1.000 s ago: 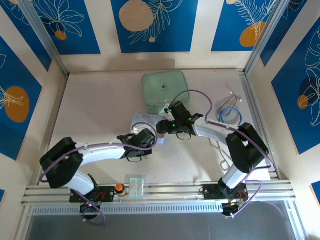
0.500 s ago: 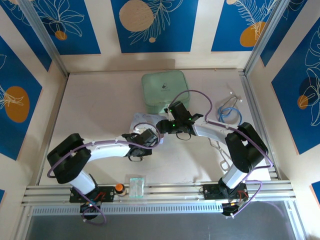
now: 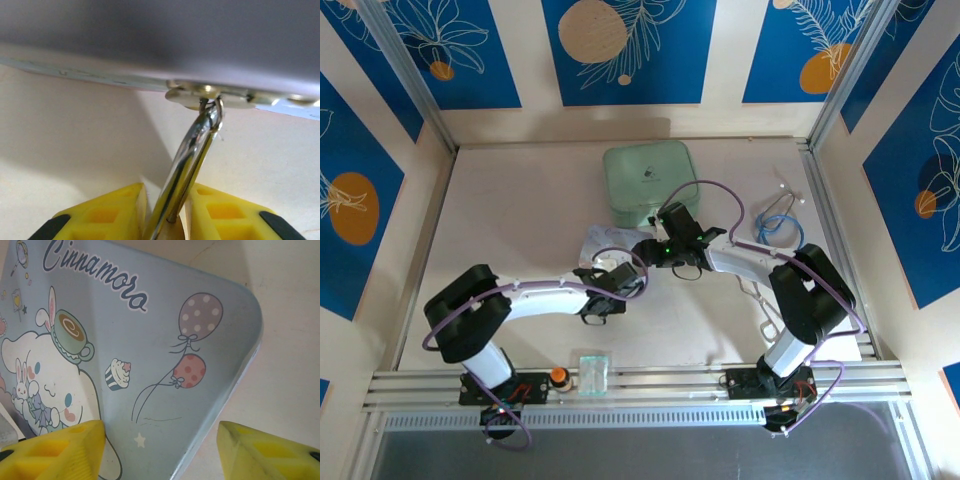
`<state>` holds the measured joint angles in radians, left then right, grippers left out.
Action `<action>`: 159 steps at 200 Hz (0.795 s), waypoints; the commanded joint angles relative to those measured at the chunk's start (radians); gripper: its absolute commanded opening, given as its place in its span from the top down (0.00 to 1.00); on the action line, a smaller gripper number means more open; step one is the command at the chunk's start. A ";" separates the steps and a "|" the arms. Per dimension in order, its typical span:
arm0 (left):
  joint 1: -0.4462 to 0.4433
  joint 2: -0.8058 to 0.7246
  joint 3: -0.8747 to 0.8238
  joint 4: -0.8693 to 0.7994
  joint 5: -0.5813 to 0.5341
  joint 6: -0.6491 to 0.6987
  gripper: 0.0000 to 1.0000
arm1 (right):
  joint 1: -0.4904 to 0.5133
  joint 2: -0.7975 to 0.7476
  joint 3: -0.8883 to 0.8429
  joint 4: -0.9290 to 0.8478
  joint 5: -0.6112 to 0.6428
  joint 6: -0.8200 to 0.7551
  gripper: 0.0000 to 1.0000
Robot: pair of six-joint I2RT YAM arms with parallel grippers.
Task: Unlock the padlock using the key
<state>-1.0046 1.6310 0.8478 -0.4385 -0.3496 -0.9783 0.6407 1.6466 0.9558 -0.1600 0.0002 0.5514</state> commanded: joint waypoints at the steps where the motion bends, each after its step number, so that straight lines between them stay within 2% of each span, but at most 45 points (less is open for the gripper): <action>1: -0.024 0.037 0.024 -0.159 -0.062 0.001 0.73 | -0.007 0.056 -0.032 -0.102 0.047 0.001 0.40; 31: -0.068 0.068 0.088 -0.258 -0.151 0.007 0.72 | -0.009 0.053 -0.031 -0.104 0.049 0.001 0.40; 79: -0.093 0.100 0.118 -0.272 -0.147 -0.002 0.72 | -0.010 0.048 -0.036 -0.101 0.051 0.004 0.40; 108: -0.106 0.130 0.144 -0.316 -0.179 0.000 0.77 | -0.010 0.043 -0.042 -0.099 0.050 0.001 0.40; 128: -0.107 0.150 0.155 -0.336 -0.195 0.003 0.84 | -0.012 0.043 -0.041 -0.101 0.049 -0.001 0.40; 159: -0.119 0.156 0.163 -0.335 -0.204 0.012 0.82 | -0.013 0.040 -0.040 -0.101 0.047 0.001 0.40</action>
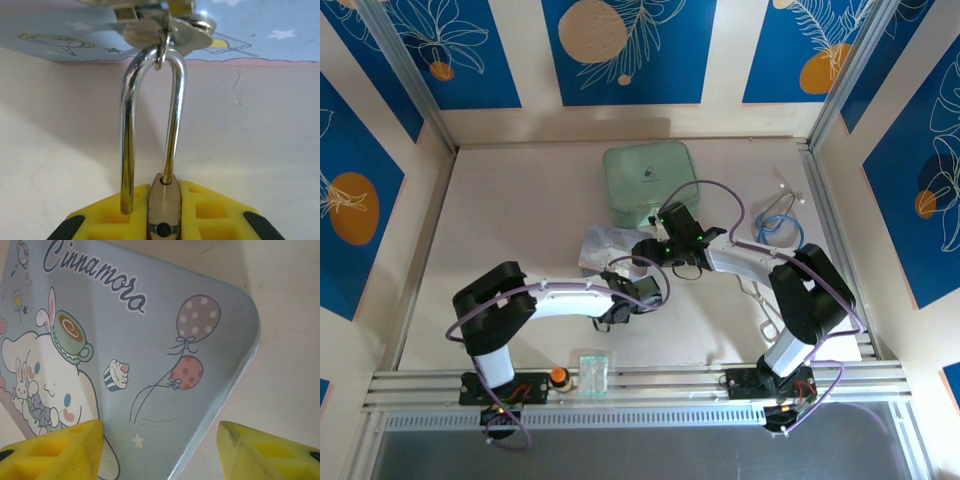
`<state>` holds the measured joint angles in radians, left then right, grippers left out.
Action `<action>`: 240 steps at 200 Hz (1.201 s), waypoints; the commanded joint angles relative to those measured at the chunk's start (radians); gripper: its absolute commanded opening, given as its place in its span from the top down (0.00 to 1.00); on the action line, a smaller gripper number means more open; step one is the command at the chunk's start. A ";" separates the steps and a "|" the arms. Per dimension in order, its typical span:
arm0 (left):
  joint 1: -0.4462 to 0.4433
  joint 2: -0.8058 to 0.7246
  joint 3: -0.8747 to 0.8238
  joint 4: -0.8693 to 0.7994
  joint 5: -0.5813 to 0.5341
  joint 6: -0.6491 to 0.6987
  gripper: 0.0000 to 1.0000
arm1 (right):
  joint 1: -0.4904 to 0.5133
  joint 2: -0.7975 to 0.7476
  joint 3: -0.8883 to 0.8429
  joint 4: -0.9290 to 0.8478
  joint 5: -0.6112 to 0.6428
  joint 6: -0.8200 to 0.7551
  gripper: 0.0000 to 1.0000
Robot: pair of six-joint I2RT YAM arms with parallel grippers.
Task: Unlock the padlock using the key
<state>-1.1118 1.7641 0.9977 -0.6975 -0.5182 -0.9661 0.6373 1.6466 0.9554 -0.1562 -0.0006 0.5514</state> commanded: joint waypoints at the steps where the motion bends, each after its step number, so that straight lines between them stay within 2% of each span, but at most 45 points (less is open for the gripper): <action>1: -0.013 0.023 0.014 -0.076 -0.036 0.000 0.82 | -0.010 0.040 -0.040 -0.105 0.048 0.002 0.39; 43: -0.037 0.021 0.027 -0.093 -0.046 -0.012 0.76 | -0.011 0.038 -0.043 -0.103 0.048 0.004 0.40; 131: -0.091 0.031 0.065 -0.122 -0.090 -0.014 0.76 | -0.013 0.039 -0.052 -0.092 0.042 0.012 0.40; 172: -0.098 0.034 0.065 -0.093 -0.056 -0.008 0.76 | -0.013 0.033 -0.054 -0.092 0.042 0.012 0.40; 240: -0.115 0.033 0.092 -0.120 -0.062 -0.011 0.75 | -0.019 0.016 -0.056 -0.091 0.042 0.010 0.40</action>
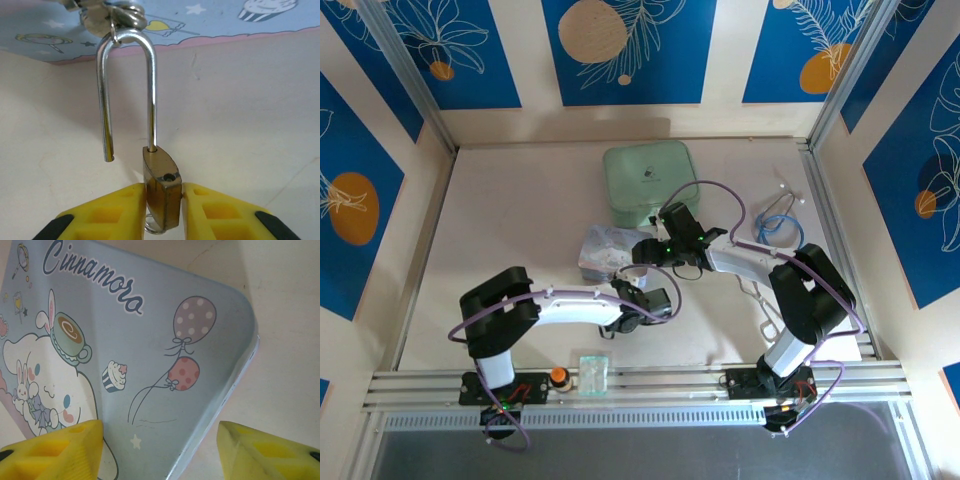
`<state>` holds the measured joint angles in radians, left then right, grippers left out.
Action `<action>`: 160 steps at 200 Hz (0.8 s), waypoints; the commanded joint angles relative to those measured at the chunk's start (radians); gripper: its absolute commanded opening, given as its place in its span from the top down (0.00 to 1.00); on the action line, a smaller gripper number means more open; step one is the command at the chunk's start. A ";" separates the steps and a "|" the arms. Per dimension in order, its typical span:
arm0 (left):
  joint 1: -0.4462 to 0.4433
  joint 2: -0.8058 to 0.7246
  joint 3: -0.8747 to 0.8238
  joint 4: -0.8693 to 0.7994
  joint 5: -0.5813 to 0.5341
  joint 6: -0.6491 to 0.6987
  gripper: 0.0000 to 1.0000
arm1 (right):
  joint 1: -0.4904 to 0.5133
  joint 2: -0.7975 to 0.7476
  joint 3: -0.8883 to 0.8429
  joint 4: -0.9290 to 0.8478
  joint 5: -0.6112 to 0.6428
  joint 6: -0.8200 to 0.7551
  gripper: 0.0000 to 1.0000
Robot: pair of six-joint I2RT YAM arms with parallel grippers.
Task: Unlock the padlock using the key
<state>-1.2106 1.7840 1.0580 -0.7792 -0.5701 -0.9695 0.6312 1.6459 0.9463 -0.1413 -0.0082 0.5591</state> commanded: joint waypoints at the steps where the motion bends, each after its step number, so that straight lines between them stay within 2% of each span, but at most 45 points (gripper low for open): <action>1: -0.016 0.013 0.031 -0.038 -0.010 -0.008 0.75 | -0.013 0.016 -0.047 -0.106 0.050 0.002 0.40; 38: -0.024 -0.003 0.040 -0.047 -0.003 -0.014 0.71 | -0.016 0.009 -0.053 -0.104 0.048 0.004 0.39; 82: -0.021 -0.081 0.054 -0.053 -0.019 -0.002 0.51 | -0.025 -0.037 -0.052 -0.115 0.054 0.001 0.35; 102: -0.009 -0.155 0.064 -0.056 -0.043 0.034 0.33 | -0.028 -0.082 -0.041 -0.142 0.062 -0.007 0.28; 132: 0.057 -0.297 0.036 -0.009 -0.012 0.105 0.01 | -0.030 -0.161 -0.034 -0.177 0.072 -0.027 0.09; 143: 0.091 -0.353 0.017 0.015 0.008 0.134 0.01 | -0.030 -0.195 -0.037 -0.189 0.082 -0.027 0.00; 160: 0.174 -0.433 -0.015 0.059 0.067 0.172 0.01 | -0.029 -0.243 -0.041 -0.211 0.075 -0.020 0.01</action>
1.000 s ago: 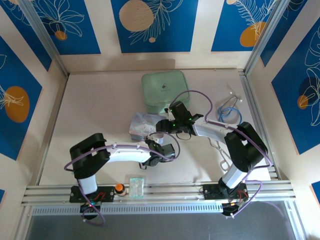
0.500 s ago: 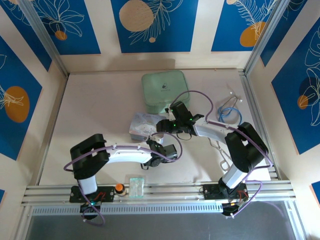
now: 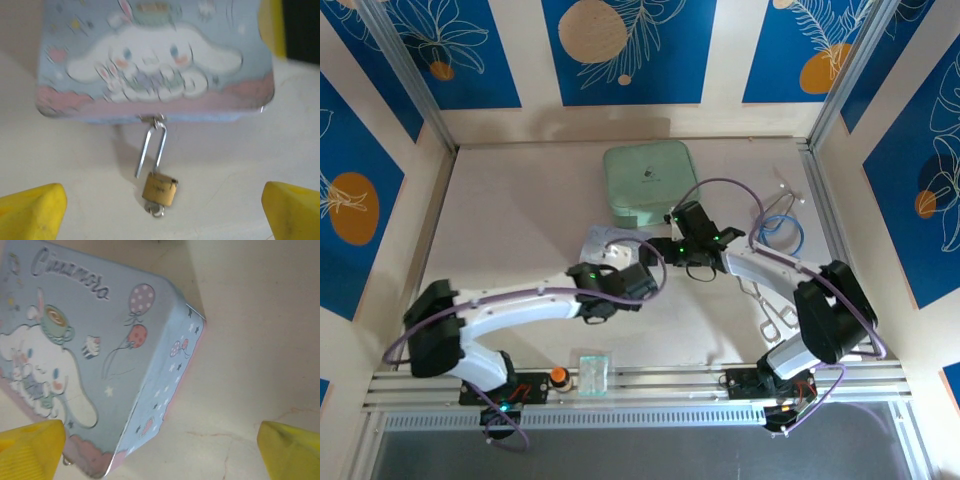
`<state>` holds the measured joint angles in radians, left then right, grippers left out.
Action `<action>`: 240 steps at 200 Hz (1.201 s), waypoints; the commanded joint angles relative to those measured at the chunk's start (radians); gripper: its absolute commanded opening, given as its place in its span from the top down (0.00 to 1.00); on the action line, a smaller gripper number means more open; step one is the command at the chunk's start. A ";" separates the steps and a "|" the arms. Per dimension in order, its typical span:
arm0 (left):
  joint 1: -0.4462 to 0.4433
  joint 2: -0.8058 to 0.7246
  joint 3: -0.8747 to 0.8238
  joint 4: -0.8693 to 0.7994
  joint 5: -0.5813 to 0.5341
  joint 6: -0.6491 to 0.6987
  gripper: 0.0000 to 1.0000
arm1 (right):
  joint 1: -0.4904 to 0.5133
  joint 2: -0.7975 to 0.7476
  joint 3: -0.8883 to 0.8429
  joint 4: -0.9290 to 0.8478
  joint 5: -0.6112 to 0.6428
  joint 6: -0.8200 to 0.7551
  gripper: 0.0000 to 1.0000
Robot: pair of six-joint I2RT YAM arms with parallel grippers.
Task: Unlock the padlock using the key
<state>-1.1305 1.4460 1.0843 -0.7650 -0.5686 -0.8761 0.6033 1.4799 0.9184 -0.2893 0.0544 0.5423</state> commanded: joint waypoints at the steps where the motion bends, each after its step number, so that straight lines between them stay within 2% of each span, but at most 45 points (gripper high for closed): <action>1: 0.100 -0.099 -0.042 0.047 0.071 0.081 0.01 | -0.001 -0.078 -0.013 -0.066 0.010 -0.003 0.01; 25: 0.250 -0.188 -0.109 0.126 0.211 0.100 0.01 | 0.034 -0.131 -0.020 -0.101 -0.001 0.019 0.01; 66: 0.416 -0.258 -0.175 0.208 0.336 0.136 0.00 | 0.288 -0.175 -0.048 -0.101 0.229 0.071 0.02; 93: 0.487 -0.286 -0.224 0.255 0.401 0.134 0.01 | 0.386 -0.103 -0.038 -0.062 0.261 0.112 0.04; 140: 0.555 -0.309 -0.334 0.340 0.478 0.093 0.01 | 0.475 0.110 0.066 -0.035 0.264 0.111 0.04; 164: 0.563 -0.345 -0.384 0.334 0.406 0.065 0.01 | 0.485 0.188 0.097 0.007 0.237 0.096 0.12; 209: 0.568 -0.369 -0.417 0.316 0.381 0.078 0.01 | 0.496 0.296 0.175 0.007 0.249 0.084 0.27; 240: 0.568 -0.375 -0.428 0.322 0.381 0.076 0.01 | 0.504 0.349 0.221 -0.047 0.285 0.085 0.33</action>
<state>-0.5732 1.0874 0.6773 -0.4515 -0.1680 -0.7948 1.0958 1.8008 1.1015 -0.3027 0.3054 0.6312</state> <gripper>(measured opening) 0.994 0.686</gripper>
